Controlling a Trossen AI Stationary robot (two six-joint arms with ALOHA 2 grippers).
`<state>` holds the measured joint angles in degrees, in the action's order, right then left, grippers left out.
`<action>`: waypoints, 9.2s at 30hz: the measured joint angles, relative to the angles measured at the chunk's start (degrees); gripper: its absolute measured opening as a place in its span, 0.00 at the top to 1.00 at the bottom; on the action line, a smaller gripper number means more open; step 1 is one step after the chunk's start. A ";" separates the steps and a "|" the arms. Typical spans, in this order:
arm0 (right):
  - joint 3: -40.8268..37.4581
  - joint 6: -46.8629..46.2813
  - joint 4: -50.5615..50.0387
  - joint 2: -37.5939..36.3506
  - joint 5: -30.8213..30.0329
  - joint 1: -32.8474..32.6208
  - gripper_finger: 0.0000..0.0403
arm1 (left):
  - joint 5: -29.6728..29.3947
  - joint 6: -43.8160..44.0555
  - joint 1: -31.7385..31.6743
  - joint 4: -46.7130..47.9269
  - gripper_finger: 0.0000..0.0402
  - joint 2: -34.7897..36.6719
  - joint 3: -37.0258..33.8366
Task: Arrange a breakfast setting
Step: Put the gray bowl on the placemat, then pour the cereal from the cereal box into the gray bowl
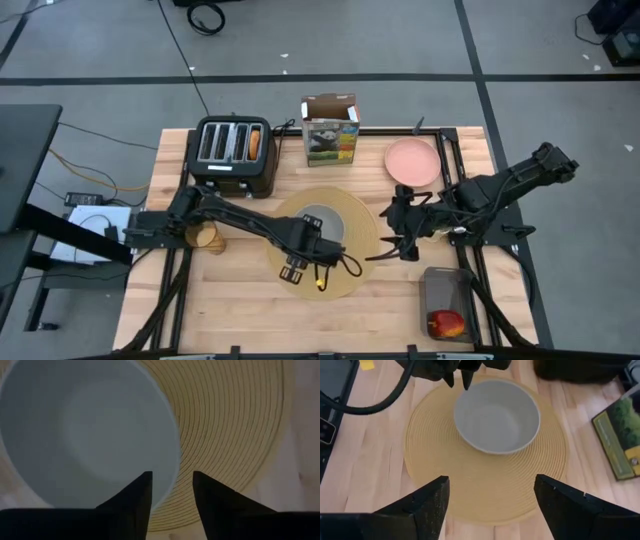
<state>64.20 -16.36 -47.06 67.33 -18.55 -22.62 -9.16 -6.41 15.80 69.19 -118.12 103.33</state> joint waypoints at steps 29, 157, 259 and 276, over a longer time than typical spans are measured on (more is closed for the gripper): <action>-0.02 1.67 1.17 -1.39 1.48 1.05 0.27 | -0.79 16.31 -8.01 -23.58 0.65 -6.52 -0.28; 0.04 30.20 17.86 -2.54 42.42 56.42 0.07 | 18.82 -21.25 -38.67 -25.62 0.99 32.84 -0.22; -24.92 -9.01 130.65 13.22 53.26 53.92 0.39 | 19.92 1.20 -35.88 -39.44 0.57 45.12 -0.15; -24.92 -25.36 115.53 -1.92 77.11 67.90 0.39 | 21.47 16.43 -35.55 -31.19 0.37 55.70 -0.15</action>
<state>39.29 -41.72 68.47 65.41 58.56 45.28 12.30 10.02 -19.75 38.00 -62.42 103.18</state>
